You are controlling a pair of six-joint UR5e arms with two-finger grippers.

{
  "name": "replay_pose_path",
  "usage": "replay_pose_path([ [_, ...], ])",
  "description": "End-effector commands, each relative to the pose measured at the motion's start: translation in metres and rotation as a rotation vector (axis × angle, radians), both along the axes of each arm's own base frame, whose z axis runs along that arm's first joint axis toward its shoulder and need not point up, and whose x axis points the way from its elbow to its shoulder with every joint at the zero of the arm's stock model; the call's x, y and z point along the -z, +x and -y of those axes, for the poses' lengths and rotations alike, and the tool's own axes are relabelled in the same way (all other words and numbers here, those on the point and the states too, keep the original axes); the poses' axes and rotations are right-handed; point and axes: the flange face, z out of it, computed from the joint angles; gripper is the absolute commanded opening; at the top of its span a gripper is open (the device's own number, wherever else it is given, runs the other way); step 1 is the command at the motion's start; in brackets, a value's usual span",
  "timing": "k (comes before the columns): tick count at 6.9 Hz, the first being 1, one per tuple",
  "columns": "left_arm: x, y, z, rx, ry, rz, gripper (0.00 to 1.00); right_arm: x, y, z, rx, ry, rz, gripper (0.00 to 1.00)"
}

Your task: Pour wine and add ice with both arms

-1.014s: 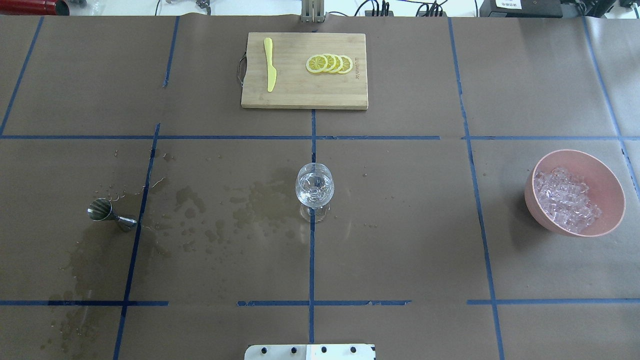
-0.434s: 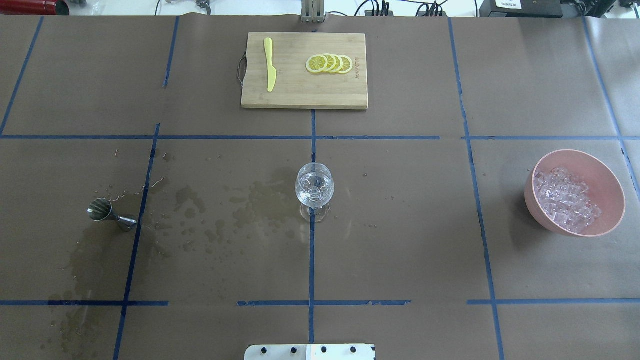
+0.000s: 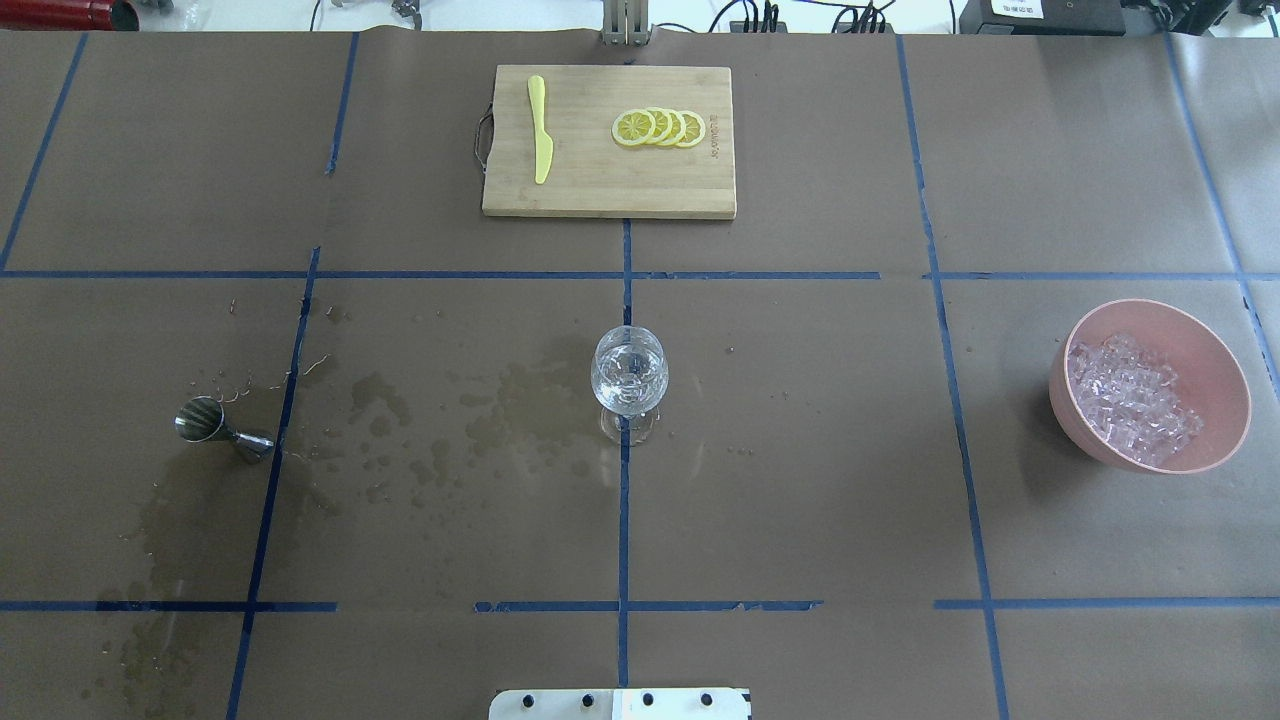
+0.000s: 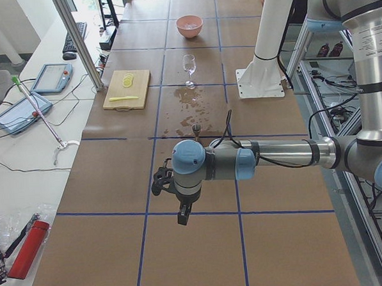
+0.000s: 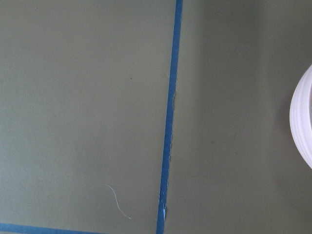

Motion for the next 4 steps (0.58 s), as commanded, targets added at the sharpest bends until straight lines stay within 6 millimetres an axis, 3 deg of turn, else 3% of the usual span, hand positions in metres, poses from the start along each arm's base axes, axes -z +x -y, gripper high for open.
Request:
replay_pose_path([
  [1,0.0005,0.0001,0.0001,0.000,0.002,-0.001,1.00,-0.0006,0.0000,-0.0008,0.000,-0.001,0.000,1.00],
  [4,0.0010,0.0006,0.0009,-0.002,0.003,0.001,1.00,-0.0035,0.0000,-0.0047,0.001,-0.007,0.000,1.00],
])
